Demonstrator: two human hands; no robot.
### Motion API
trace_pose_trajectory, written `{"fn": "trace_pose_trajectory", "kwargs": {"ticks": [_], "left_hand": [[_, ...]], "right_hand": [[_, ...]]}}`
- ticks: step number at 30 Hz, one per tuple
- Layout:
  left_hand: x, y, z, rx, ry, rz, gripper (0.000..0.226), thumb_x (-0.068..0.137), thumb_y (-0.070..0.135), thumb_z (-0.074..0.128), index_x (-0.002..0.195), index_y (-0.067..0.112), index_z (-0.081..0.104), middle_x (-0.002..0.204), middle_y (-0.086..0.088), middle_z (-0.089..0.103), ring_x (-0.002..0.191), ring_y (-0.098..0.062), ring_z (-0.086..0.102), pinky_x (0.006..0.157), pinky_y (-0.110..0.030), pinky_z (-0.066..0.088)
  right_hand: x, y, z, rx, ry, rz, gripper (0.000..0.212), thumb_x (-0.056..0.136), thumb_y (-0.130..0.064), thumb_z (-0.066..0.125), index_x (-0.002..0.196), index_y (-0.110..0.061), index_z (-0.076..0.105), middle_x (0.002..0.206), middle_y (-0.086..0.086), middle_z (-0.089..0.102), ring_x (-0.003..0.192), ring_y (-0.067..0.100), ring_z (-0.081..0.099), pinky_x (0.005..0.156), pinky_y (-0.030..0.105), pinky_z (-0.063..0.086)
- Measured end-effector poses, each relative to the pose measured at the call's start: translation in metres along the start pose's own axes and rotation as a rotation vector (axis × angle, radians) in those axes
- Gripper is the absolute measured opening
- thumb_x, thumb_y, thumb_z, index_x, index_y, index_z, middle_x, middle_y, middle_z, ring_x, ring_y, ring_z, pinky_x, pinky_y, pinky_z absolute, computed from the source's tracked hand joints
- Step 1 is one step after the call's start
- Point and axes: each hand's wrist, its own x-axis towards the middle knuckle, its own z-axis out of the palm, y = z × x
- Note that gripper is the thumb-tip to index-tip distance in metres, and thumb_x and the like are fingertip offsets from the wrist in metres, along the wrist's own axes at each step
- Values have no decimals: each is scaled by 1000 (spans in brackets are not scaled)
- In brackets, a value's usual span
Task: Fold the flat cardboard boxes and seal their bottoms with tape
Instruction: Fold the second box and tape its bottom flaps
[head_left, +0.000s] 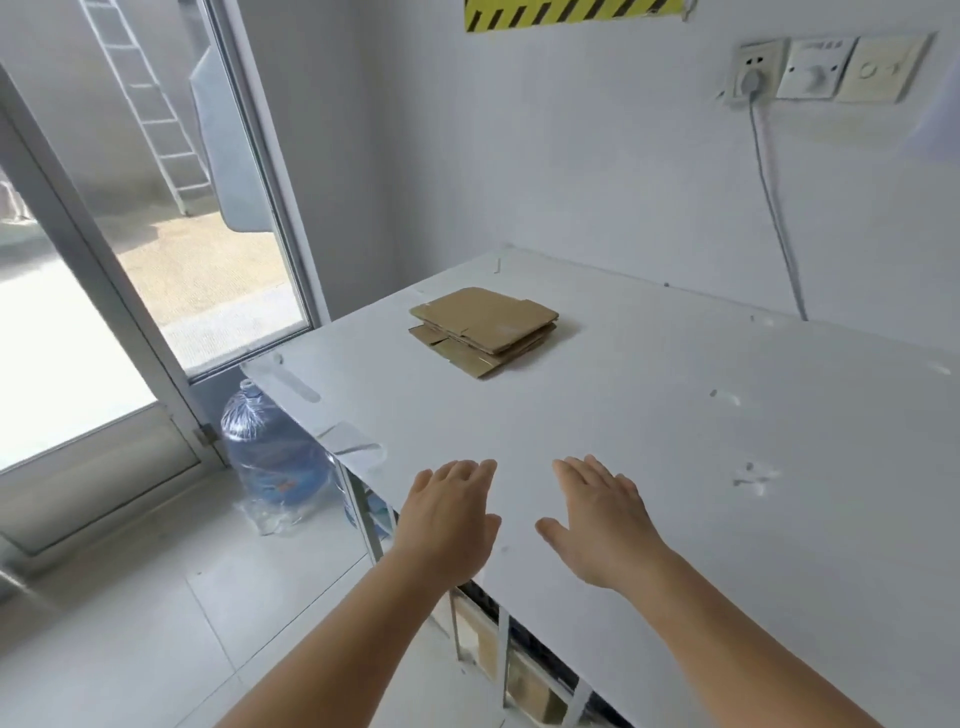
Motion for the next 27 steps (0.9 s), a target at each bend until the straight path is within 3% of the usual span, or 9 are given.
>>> {"fn": "trace_pose_trajectory", "kwargs": {"ticks": [16, 20, 24, 27], "left_hand": [[178, -133, -18, 12, -12, -70, 59, 98, 37, 45, 150, 22, 24, 150, 4, 38, 140, -17, 30, 113, -30, 19], [227, -158, -12, 4, -24, -34, 58, 98, 39, 44, 149, 20, 26, 150, 3, 38, 140, -17, 30, 114, -31, 19], [282, -187, -2, -1, -55, 12, 56, 98, 43, 42, 148, 21, 29, 151, 4, 37, 140, -18, 29, 114, -32, 19], [326, -213, 7, -43, -63, 56, 55, 98, 45, 41, 147, 23, 29, 151, 6, 36, 140, -17, 29, 113, -31, 19]], "right_hand": [[217, -41, -11, 10, 14, -28, 65, 96, -44, 41, 148, -14, 16, 157, -2, 17, 146, 17, 6, 117, 37, 11], [257, -42, -14, 13, 27, 34, 67, 96, -44, 41, 149, -13, 14, 157, -2, 17, 146, 16, 8, 116, 37, 11], [301, -46, -13, 29, 69, 121, 57, 95, -42, 43, 142, -13, 27, 151, -1, 29, 142, 18, 18, 112, 35, 17], [339, -52, -7, 67, 75, 212, 63, 94, -43, 43, 145, -14, 22, 153, 0, 26, 144, 18, 15, 114, 35, 15]]}}
